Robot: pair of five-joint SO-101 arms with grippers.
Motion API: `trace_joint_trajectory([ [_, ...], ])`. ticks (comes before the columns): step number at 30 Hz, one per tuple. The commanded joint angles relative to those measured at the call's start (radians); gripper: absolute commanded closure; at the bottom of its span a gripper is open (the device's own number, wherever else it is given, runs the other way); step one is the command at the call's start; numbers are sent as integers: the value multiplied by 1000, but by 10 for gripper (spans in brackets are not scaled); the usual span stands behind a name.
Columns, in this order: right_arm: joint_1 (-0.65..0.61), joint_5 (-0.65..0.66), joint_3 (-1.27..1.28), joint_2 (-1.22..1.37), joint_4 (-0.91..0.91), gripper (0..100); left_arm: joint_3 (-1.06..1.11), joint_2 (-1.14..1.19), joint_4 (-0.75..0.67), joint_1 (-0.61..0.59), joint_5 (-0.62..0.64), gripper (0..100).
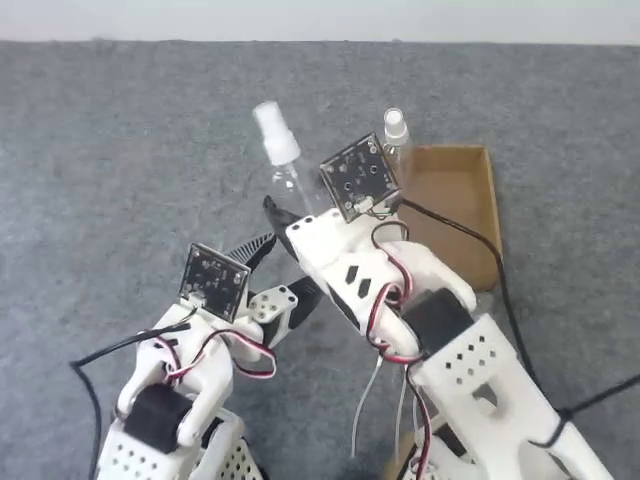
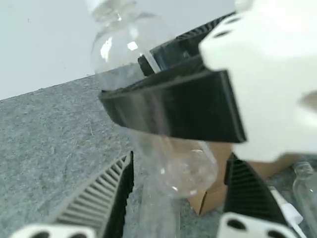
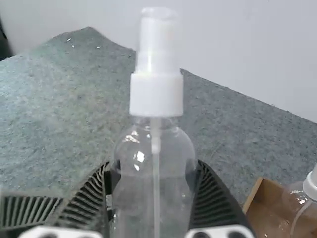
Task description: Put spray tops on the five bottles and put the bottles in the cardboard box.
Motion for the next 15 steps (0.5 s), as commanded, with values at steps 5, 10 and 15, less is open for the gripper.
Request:
trace_joint_trajectory([
  [5, -5, -12, -78, -133, 134, 993, -1, -11, -37, 6, -11, 724],
  [10, -5, -12, -78, -176, 193, 993, -1, -11, -37, 6, -11, 724],
  [15, -4, -11, -78, -205, 251, 993, -1, -11, -37, 6, -11, 724],
])
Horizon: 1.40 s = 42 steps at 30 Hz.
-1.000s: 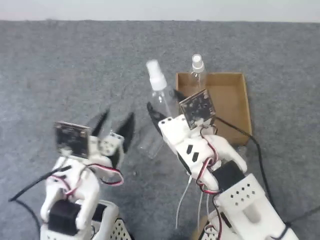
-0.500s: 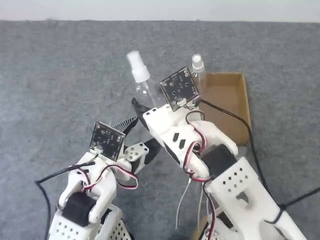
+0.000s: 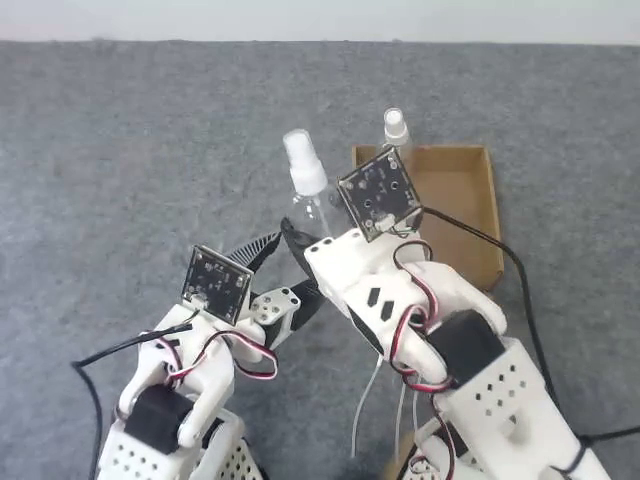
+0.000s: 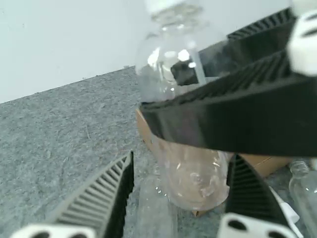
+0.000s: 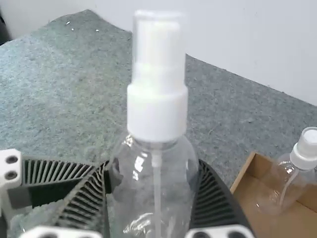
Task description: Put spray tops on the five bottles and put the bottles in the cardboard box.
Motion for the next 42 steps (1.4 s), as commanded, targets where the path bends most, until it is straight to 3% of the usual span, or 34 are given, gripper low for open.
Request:
trace_joint_trajectory([
  [1, -5, -8, -71, -56, 39, 993, -4, -8, -29, 0, -3, 724],
  [8, 56, 83, -86, -48, 42, 993, -4, -9, -25, 0, -3, 724],
  [13, 283, 87, -176, -47, 114, 993, -4, -14, -21, 0, -3, 746],
  [16, 423, 161, -209, -44, 136, 993, -4, -15, -21, 0, -3, 779],
  [20, 555, 150, -207, 48, 113, 993, -4, -15, -23, -2, -3, 864],
  [24, 619, 141, -206, 213, -41, 993, -2, -15, -29, -46, 2, 995],
  [30, 638, 117, -206, 453, -282, 993, 42, -15, -132, -198, 6, 988],
  [33, 638, 117, -206, 568, -392, 993, 88, -15, -198, -204, 6, 988],
  [42, 691, 117, -206, 831, -648, 993, 94, -15, -204, -207, 6, 988],
])
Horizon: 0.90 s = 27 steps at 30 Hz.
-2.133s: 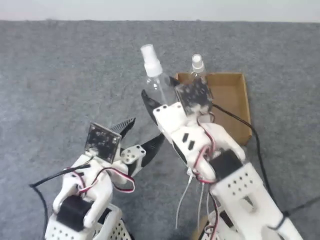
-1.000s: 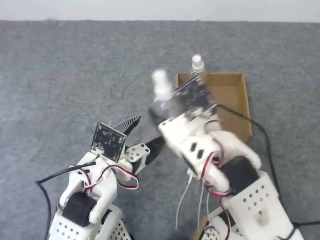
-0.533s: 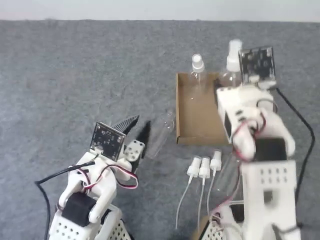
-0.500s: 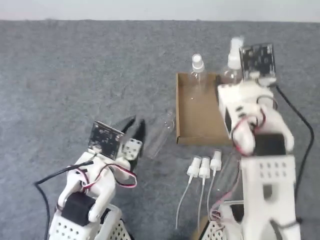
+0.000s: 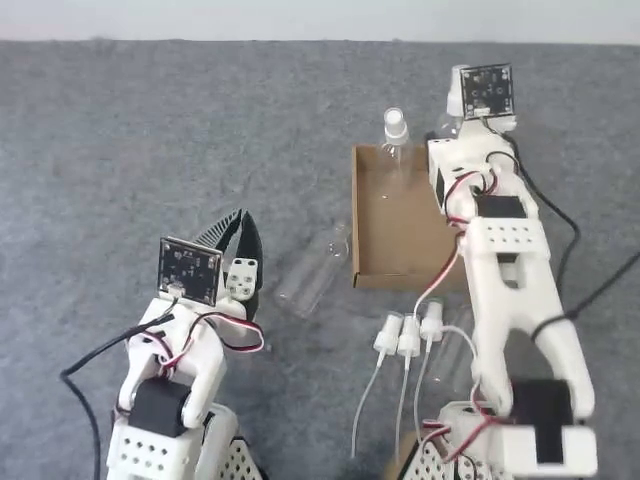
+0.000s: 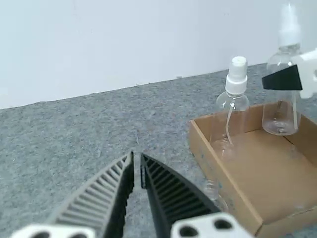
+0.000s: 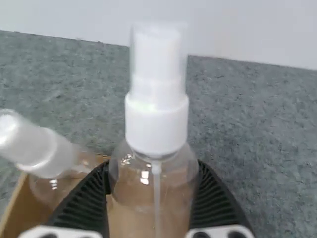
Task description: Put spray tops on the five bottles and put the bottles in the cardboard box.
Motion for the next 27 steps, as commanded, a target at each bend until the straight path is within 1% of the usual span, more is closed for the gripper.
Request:
trace_joint_trajectory([
  [1, 48, -11, -68, 41, -99, 993, -7, -20, -31, -8, 8, 988],
  [4, 65, -11, -68, 96, -156, 993, -7, -20, -31, -3, 8, 988],
  [9, 59, -12, -63, 165, -255, 993, -8, -20, -31, -9, 8, 988],
  [17, 58, -12, 28, 217, -414, 993, -8, -21, -32, -9, 8, 988],
  [27, 10, -12, 55, 260, -435, 989, -8, -21, -32, -9, 8, 988],
])
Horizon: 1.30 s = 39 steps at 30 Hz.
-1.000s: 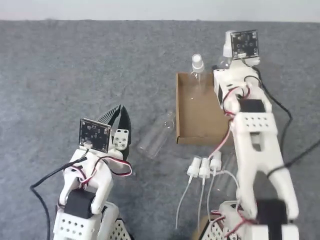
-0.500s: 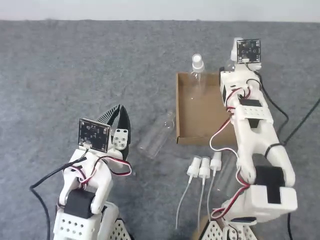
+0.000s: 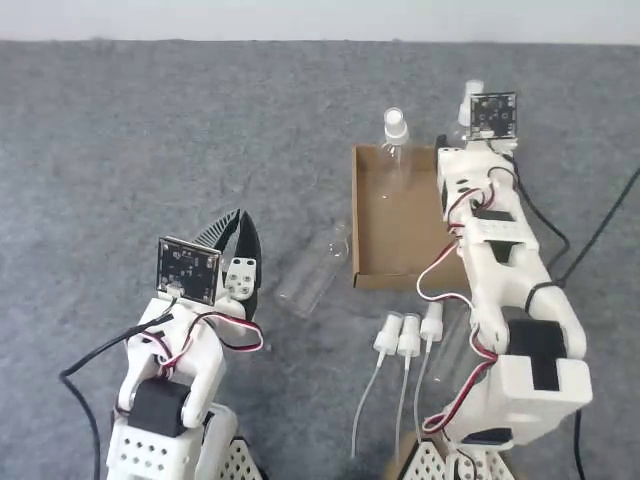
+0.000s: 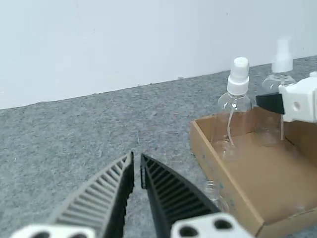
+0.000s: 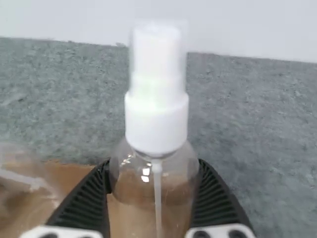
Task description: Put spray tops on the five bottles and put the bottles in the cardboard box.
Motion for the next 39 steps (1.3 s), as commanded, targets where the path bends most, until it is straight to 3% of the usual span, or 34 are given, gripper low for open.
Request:
trace_joint_trajectory([
  [1, -16, -9, -11, -4, -27, 989, -8, -21, -32, -3, 8, 988],
  [28, -15, -2, 3, 36, -93, 987, -8, -21, -32, -5, 6, 988],
  [35, -16, -2, 23, 33, -93, 864, -8, -21, -32, -5, 6, 988],
  [39, -16, 0, 23, 33, -93, 856, -8, -21, -32, -5, 6, 988],
])
